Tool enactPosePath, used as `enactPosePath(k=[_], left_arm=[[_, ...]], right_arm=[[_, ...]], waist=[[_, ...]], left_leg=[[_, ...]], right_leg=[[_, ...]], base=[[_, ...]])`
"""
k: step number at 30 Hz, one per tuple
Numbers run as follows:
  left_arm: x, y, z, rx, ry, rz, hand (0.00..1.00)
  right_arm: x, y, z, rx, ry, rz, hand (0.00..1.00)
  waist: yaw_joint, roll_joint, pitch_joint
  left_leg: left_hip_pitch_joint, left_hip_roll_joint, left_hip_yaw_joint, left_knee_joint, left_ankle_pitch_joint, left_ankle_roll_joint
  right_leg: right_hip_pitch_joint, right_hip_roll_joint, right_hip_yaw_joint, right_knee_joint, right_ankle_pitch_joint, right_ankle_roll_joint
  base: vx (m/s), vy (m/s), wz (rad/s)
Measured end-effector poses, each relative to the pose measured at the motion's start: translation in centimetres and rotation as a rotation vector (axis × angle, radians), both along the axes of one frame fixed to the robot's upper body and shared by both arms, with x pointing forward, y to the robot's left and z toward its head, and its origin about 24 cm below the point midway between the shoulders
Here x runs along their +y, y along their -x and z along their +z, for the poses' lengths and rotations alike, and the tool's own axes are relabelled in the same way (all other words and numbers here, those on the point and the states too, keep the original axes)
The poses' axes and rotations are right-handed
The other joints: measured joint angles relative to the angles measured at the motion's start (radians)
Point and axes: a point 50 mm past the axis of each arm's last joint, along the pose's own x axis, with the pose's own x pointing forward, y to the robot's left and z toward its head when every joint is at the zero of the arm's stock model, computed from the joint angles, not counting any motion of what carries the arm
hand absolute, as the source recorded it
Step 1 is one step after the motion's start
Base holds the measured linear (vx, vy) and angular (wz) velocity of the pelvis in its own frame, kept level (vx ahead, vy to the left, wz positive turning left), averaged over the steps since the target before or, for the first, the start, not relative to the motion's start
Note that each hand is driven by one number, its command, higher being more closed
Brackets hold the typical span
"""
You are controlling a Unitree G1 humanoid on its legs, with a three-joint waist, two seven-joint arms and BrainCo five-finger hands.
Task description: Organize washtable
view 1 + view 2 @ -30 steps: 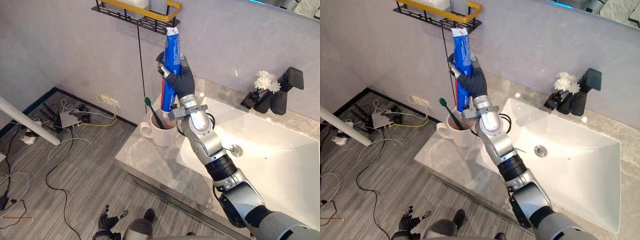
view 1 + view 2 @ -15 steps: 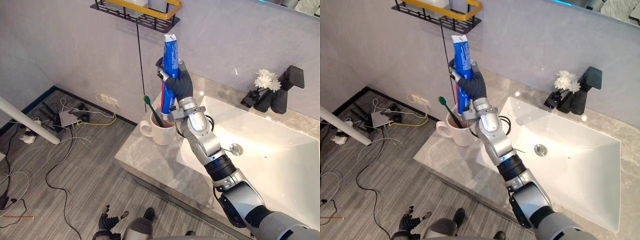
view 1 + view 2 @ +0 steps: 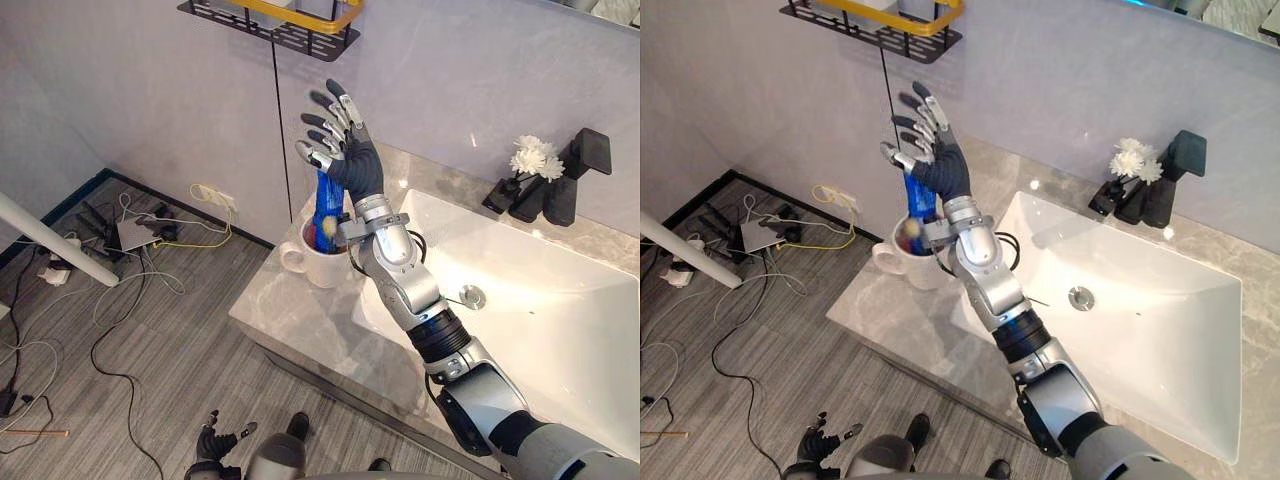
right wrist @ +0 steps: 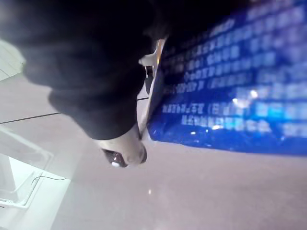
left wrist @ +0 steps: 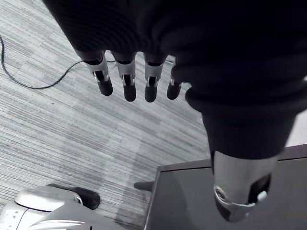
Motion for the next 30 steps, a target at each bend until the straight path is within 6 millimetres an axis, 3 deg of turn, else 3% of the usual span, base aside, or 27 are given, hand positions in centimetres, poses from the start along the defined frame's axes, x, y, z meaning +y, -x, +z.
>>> enactPosePath(k=[14, 20, 25, 30], left_arm=[[0.0, 0.0, 0.0, 0.002, 0.000, 0.001, 0.00], [0.0, 0.1, -0.1, 0.009, -0.001, 0.002, 0.00], [0.2, 0.4, -0.2, 0.024, -0.004, 0.003, 0.00], [0.3, 0.7, -0.4, 0.042, -0.006, 0.005, 0.00]], right_arm=[[0.0, 0.0, 0.0, 0.000, 0.001, 0.000, 0.00], [-0.1, 0.7, 1.1, -0.046, -0.028, 0.019, 0.00], [-1.0, 2.1, 2.5, -0.130, -0.065, 0.032, 0.00], [-3.2, 3.2, 2.8, -0.182, -0.141, 0.015, 0.00]], waist=[[-0.002, 0.000, 0.000], [-0.006, -0.001, -0.001], [-0.029, -0.005, -0.003], [-0.038, -0.008, -0.005]], left_leg=[[0.000, 0.000, 0.001, 0.001, 0.000, 0.000], [0.003, 0.000, 0.007, 0.000, 0.000, 0.000], [0.008, 0.000, 0.016, 0.000, 0.000, 0.000], [0.018, 0.001, 0.036, -0.004, 0.000, 0.000]], right_leg=[[0.000, 0.000, 0.001, 0.000, 0.000, 0.000], [0.001, -0.001, 0.004, 0.000, 0.000, 0.000], [0.001, -0.002, 0.017, 0.002, 0.000, 0.000], [0.000, -0.003, 0.029, 0.003, 0.000, 0.000]], base=[[0.00, 0.000, 0.00], [0.00, 0.000, -0.01], [0.00, 0.000, -0.06], [-0.03, 0.003, -0.11]])
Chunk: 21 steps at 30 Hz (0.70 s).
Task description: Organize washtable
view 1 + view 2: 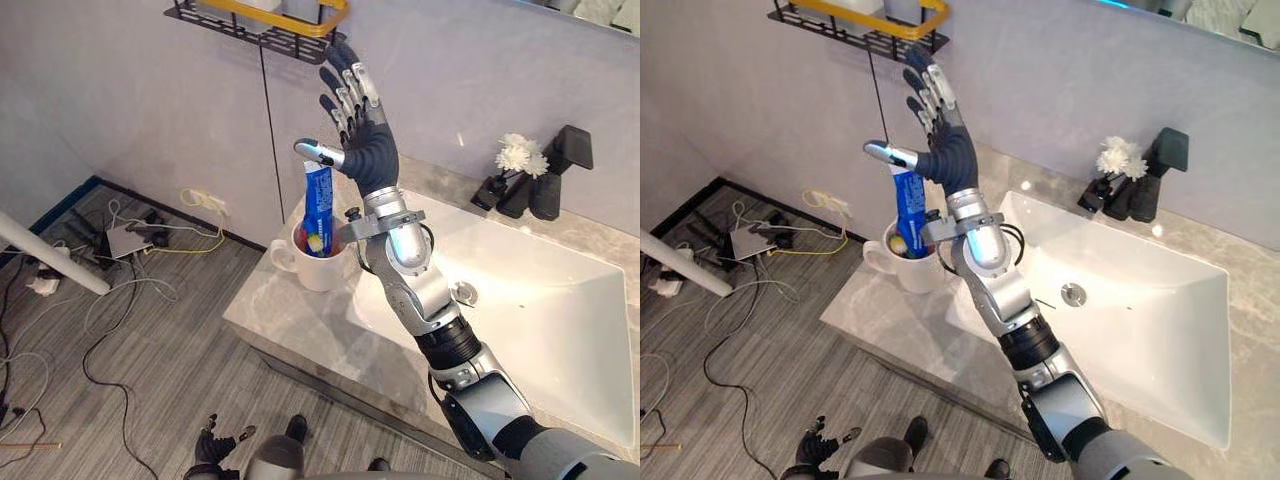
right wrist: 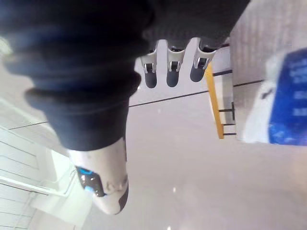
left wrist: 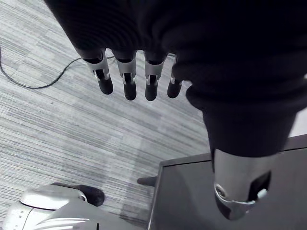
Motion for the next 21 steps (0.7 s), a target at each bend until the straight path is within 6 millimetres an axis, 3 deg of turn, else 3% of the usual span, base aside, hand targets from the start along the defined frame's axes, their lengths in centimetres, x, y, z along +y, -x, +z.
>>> enactPosePath(k=[5, 9, 11, 13, 14, 18, 21], left_arm=[[0.3, 0.4, -0.2, 0.022, -0.006, 0.002, 0.00], [0.5, 0.8, -0.3, 0.032, 0.000, 0.048, 0.00], [0.6, 0.8, -0.3, 0.034, 0.001, 0.060, 0.00], [0.6, 1.1, -0.4, 0.046, 0.004, 0.067, 0.00], [0.6, 1.2, -0.5, 0.048, 0.005, 0.070, 0.00], [0.6, 1.3, -0.5, 0.049, 0.012, 0.099, 0.00], [0.4, 1.5, -0.6, 0.050, 0.023, 0.112, 0.00]], right_arm=[[-1.8, 1.2, 1.6, -0.090, -0.066, -0.021, 0.00], [-4.6, 2.9, 3.3, -0.205, -0.158, -0.072, 0.00], [-6.6, 3.8, 3.9, -0.260, -0.203, -0.137, 0.00], [-10.1, 5.3, 4.4, -0.343, -0.243, -0.267, 0.00], [-10.5, 5.5, 4.4, -0.351, -0.245, -0.281, 0.00], [-15.5, 8.8, 5.0, -0.488, -0.286, -0.505, 0.00], [-20.2, 12.3, 4.9, -0.589, -0.309, -0.772, 0.00]], waist=[[-0.027, -0.009, -0.006], [-0.049, -0.014, -0.012], [-0.050, -0.017, -0.022], [-0.065, -0.017, -0.045], [-0.068, -0.018, -0.047], [-0.106, -0.013, -0.066], [-0.133, 0.000, -0.092]], left_leg=[[0.002, 0.001, 0.006, -0.001, 0.000, 0.000], [0.007, -0.003, 0.013, -0.003, 0.000, 0.000], [0.005, -0.003, 0.019, -0.006, 0.000, 0.000], [0.006, -0.006, 0.021, -0.010, 0.000, 0.001], [0.006, -0.007, 0.021, -0.010, 0.000, 0.001], [0.007, -0.011, 0.026, -0.011, 0.001, 0.001], [0.004, -0.013, 0.033, -0.015, 0.001, 0.002]], right_leg=[[-0.002, 0.001, 0.014, 0.000, 0.000, 0.000], [-0.004, -0.011, 0.016, 0.002, 0.000, 0.000], [-0.013, -0.011, 0.020, 0.005, 0.000, 0.001], [-0.017, -0.012, 0.020, 0.011, 0.000, 0.001], [-0.018, -0.012, 0.020, 0.011, 0.000, 0.001], [-0.021, -0.016, 0.023, 0.014, 0.000, 0.001], [-0.036, -0.019, 0.027, 0.015, 0.000, 0.002]], base=[[-0.01, 0.001, -0.04], [0.00, 0.018, -0.05], [-0.02, 0.008, -0.10], [-0.01, 0.003, -0.03], [0.00, 0.000, 0.00], [-0.01, 0.002, -0.02], [-0.02, 0.003, -0.05]])
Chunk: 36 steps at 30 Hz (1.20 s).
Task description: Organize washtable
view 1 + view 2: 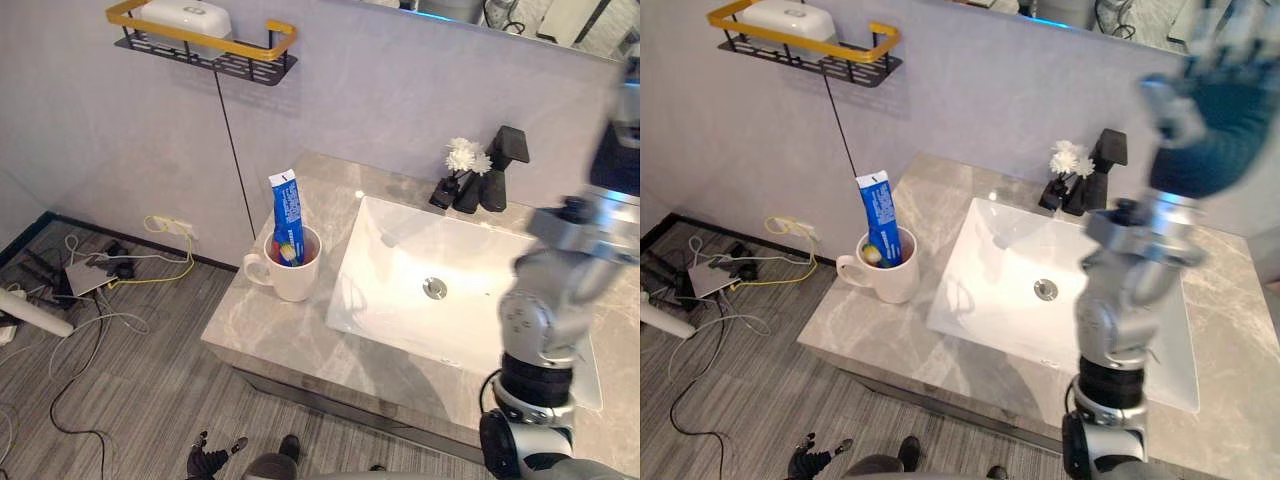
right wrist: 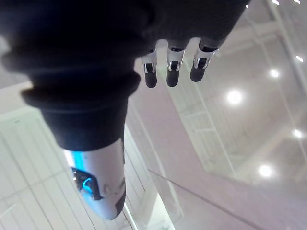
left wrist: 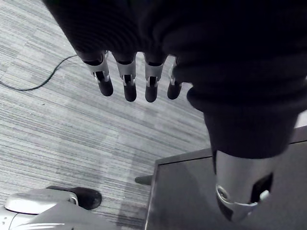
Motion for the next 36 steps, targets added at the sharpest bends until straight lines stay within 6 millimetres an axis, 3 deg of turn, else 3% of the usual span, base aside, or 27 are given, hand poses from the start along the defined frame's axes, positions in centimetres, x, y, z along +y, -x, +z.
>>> enactPosePath(k=[3, 8, 12, 15, 21, 25, 32, 36], left_arm=[[-0.4, 0.1, -0.1, 0.003, 0.025, 0.008, 0.00], [-0.8, 0.4, -0.4, 0.014, 0.045, 0.027, 0.00], [-0.9, 0.4, -0.6, 0.029, 0.057, 0.006, 0.00], [-1.1, 0.2, -0.6, 0.027, 0.063, 0.007, 0.00], [-3.4, -0.8, -0.9, 0.002, 0.139, 0.052, 0.00], [-3.7, -0.6, -1.1, 0.027, 0.165, 0.090, 0.00], [-3.9, -0.7, -1.3, 0.043, 0.161, 0.101, 0.00], [-4.1, -0.6, -1.3, 0.049, 0.155, 0.109, 0.00]], right_arm=[[-3.3, 2.9, -0.9, -0.005, -0.058, -0.200, 0.00], [-6.7, 6.2, -3.5, 0.103, -0.155, -0.413, 0.00], [-10.1, 7.5, -8.1, 0.352, -0.344, -0.602, 0.00], [-11.3, 8.6, -12.3, 0.568, -0.489, -0.711, 0.00], [-10.3, 11.0, -19.4, 0.880, -0.758, -0.826, 0.00], [-9.5, 11.2, -22.0, 1.002, -0.842, -0.833, 0.00], [-8.2, 9.5, -26.0, 1.171, -0.927, -0.758, 0.00], [-6.2, 8.6, -30.9, 1.415, -0.971, -0.634, 0.00]], waist=[[-0.029, 0.019, -0.023], [-0.080, 0.042, -0.053], [-0.107, 0.036, -0.079], [-0.119, 0.040, -0.091], [-0.135, 0.050, -0.099], [-0.136, 0.059, -0.102], [-0.132, 0.067, -0.100], [-0.127, 0.073, -0.094]], left_leg=[[-0.005, -0.002, 0.005, -0.001, -0.001, 0.001], [-0.019, 0.000, 0.023, -0.001, -0.004, 0.005], [-0.017, 0.011, 0.050, -0.003, -0.011, 0.003], [-0.010, 0.014, 0.068, -0.003, -0.016, 0.000], [0.011, 0.022, 0.100, -0.001, -0.026, 0.004], [0.021, 0.031, 0.125, 0.009, -0.041, 0.000], [0.035, 0.040, 0.134, 0.010, -0.045, -0.005], [0.045, 0.049, 0.146, 0.012, -0.047, -0.009]], right_leg=[[-0.011, -0.002, 0.008, 0.000, 0.001, 0.001], [-0.033, 0.000, 0.027, -0.002, 0.003, 0.004], [-0.050, 0.008, 0.061, -0.002, 0.003, 0.003], [-0.050, 0.012, 0.075, -0.004, 0.003, 0.003], [-0.035, 0.012, 0.082, -0.016, 0.000, -0.001], [-0.029, 0.009, 0.074, -0.011, -0.001, -0.003], [-0.015, 0.014, 0.072, -0.009, 0.001, 0.001], [-0.011, 0.018, 0.073, 0.005, -0.008, -0.001]], base=[[0.00, 0.000, -0.07], [0.01, -0.008, -0.13], [0.00, -0.018, -0.24], [-0.01, -0.018, -0.15], [-0.02, -0.007, -0.11], [-0.01, -0.014, -0.17], [0.00, -0.003, -0.01], [-0.01, -0.012, -0.02]])
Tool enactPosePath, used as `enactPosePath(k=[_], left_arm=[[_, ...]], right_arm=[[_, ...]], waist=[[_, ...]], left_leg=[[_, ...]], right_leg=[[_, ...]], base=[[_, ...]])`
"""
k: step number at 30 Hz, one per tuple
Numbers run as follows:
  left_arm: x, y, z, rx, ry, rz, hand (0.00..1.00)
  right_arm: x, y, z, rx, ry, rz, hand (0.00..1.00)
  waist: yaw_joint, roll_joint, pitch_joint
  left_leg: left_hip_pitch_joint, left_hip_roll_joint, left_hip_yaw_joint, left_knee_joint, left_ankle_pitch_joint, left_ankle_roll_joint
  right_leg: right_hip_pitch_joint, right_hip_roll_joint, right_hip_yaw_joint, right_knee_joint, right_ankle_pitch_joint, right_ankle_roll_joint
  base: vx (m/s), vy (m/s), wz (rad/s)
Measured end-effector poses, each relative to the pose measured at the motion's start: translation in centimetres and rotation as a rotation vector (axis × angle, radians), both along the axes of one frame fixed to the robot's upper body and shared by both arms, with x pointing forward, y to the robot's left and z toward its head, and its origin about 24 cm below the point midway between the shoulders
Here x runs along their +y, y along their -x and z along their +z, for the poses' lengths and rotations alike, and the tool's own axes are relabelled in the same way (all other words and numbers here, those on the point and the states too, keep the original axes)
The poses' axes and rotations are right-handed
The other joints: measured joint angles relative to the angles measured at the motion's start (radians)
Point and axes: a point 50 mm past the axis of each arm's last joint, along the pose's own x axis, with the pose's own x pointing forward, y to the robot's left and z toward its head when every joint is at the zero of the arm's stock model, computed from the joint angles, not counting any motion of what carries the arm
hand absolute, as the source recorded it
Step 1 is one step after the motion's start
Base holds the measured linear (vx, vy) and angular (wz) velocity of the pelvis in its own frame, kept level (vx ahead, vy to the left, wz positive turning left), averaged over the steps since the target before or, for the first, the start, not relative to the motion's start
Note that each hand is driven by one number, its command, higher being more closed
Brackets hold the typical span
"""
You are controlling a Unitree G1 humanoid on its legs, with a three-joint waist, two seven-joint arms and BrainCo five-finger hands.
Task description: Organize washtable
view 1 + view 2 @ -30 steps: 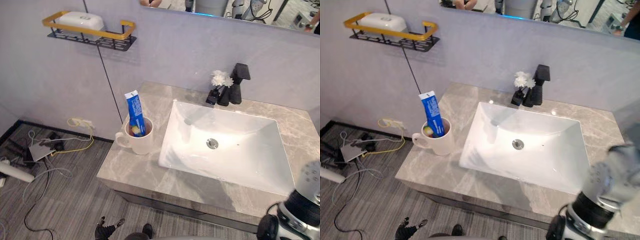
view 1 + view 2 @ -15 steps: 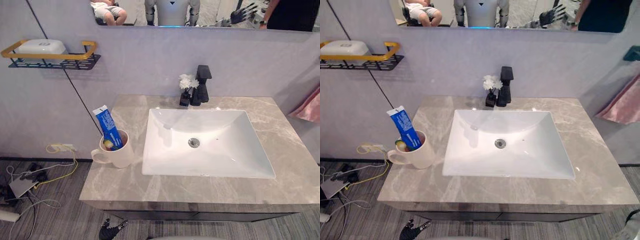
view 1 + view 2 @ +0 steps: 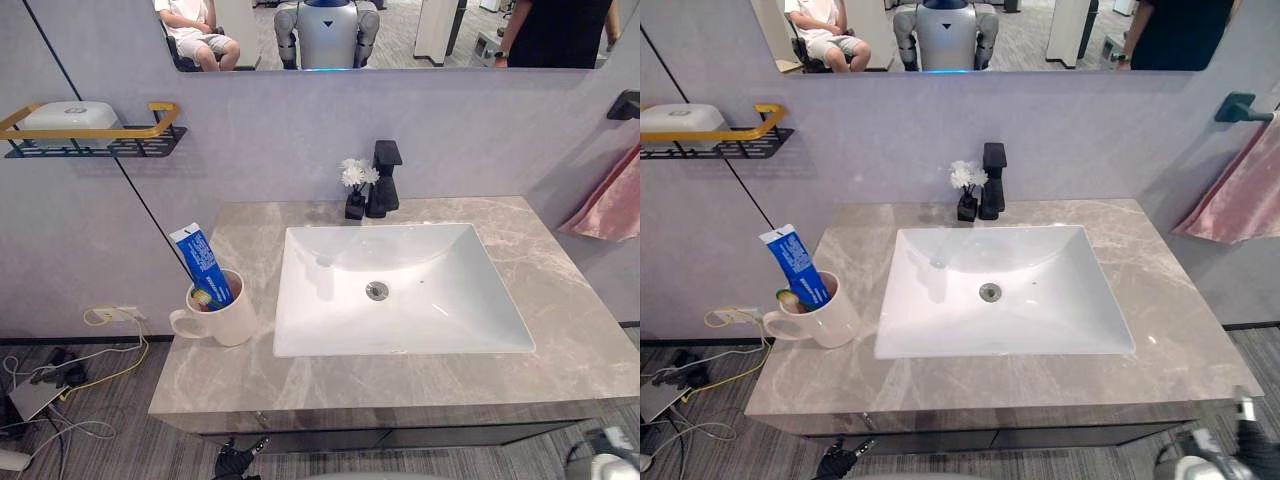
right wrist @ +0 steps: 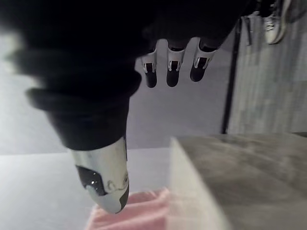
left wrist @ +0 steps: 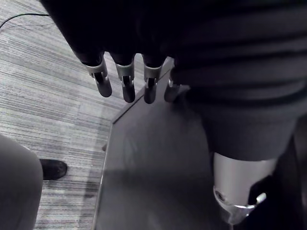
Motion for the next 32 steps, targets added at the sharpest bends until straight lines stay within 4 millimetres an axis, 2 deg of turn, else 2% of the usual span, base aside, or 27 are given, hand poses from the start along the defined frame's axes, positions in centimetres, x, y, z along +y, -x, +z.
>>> enactPosePath(k=[3, 6, 11, 17, 20, 22, 28, 32], left_arm=[[-0.1, 0.0, 0.0, 0.002, 0.007, 0.007, 0.00], [-0.2, -0.2, 0.0, -0.001, 0.004, 0.015, 0.00], [-0.4, -0.3, 0.0, -0.004, 0.008, 0.009, 0.00], [-0.4, -0.4, 0.0, -0.010, 0.018, 0.023, 0.00], [-0.3, -0.3, -0.1, -0.013, 0.032, 0.010, 0.00], [-0.3, -0.3, -0.1, -0.014, 0.038, -0.007, 0.00], [-0.4, -0.6, -0.2, -0.009, 0.042, -0.042, 0.00], [-0.2, -0.9, -0.2, 0.000, 0.036, -0.077, 0.00]], right_arm=[[0.8, 0.5, -2.3, 0.052, -0.095, 0.042, 0.00], [2.0, 2.1, -5.4, 0.145, -0.240, 0.059, 0.00], [3.7, 4.3, -8.5, 0.233, -0.409, 0.075, 0.00], [5.2, 6.1, -10.5, 0.281, -0.531, 0.081, 0.00], [6.9, 6.9, -11.9, 0.311, -0.639, 0.109, 0.00], [8.6, 7.3, -13.1, 0.361, -0.739, 0.158, 0.00], [11.3, 7.3, -14.4, 0.417, -0.868, 0.268, 0.00], [11.7, 6.5, -14.6, 0.419, -0.881, 0.305, 0.00]], waist=[[0.003, 0.007, 0.013], [0.021, 0.009, 0.019], [0.024, 0.021, 0.026], [0.049, 0.022, 0.027], [0.049, 0.015, 0.032], [0.050, 0.015, 0.032], [0.052, 0.012, 0.035], [0.049, 0.009, 0.045]], left_leg=[[0.012, 0.007, 0.010, 0.002, -0.003, -0.005], [0.014, 0.018, 0.020, 0.002, -0.006, -0.009], [0.016, 0.022, 0.020, -0.003, -0.007, -0.010], [0.032, 0.022, 0.019, -0.013, -0.007, -0.012], [0.043, 0.019, -0.002, -0.017, -0.007, -0.013], [0.045, 0.018, -0.009, -0.025, -0.004, -0.016], [0.053, 0.012, -0.036, -0.035, 0.003, -0.025], [0.054, 0.009, -0.054, -0.035, 0.003, -0.026]], right_leg=[[0.012, 0.003, 0.000, 0.014, -0.009, -0.003], [0.012, 0.005, -0.019, 0.031, -0.026, -0.006], [0.013, 0.006, -0.032, 0.042, -0.029, -0.006], [0.024, 0.005, -0.036, 0.045, -0.035, -0.004], [0.049, 0.005, -0.056, 0.030, -0.035, -0.004], [0.052, 0.006, -0.062, 0.024, -0.035, -0.004], [0.073, 0.011, -0.086, -0.018, -0.021, 0.001], [0.093, 0.015, -0.104, -0.043, -0.013, 0.002]], base=[[-0.03, -0.026, -0.04], [-0.04, -0.023, -0.02], [0.01, -0.017, 0.05], [0.01, -0.002, 0.01], [0.00, -0.010, 0.16], [-0.01, -0.011, 0.09], [0.01, -0.011, 0.12], [-0.01, -0.018, 0.10]])
